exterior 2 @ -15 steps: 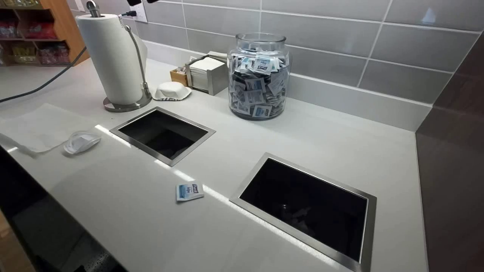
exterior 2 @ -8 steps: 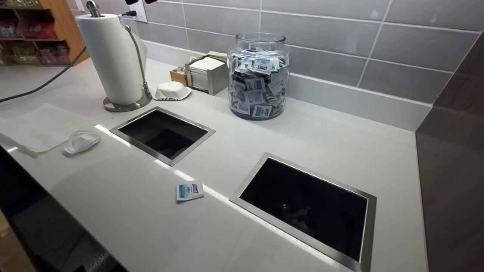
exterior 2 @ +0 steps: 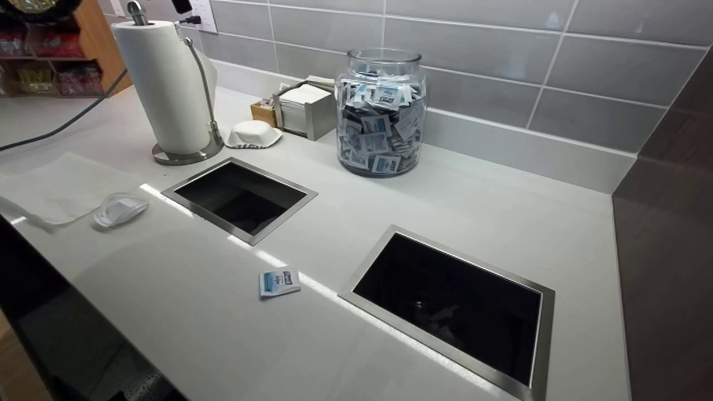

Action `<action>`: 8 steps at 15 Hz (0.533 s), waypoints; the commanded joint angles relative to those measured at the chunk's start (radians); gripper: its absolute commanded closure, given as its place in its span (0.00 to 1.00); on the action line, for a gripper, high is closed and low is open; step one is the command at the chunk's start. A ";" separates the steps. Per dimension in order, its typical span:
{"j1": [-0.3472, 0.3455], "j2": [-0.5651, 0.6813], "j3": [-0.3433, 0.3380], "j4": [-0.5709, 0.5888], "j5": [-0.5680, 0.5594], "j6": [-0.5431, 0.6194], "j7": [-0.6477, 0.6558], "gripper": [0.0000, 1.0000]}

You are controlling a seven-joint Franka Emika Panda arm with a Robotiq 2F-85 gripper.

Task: Remove the paper towel from the stand and put it on the cupboard

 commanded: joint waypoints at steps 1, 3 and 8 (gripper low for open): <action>0.036 0.035 0.018 -0.007 0.091 0.002 -0.010 0.00; 0.021 0.031 0.027 0.002 0.060 -0.002 -0.003 0.00; 0.043 0.064 0.040 0.006 0.092 0.001 -0.016 0.00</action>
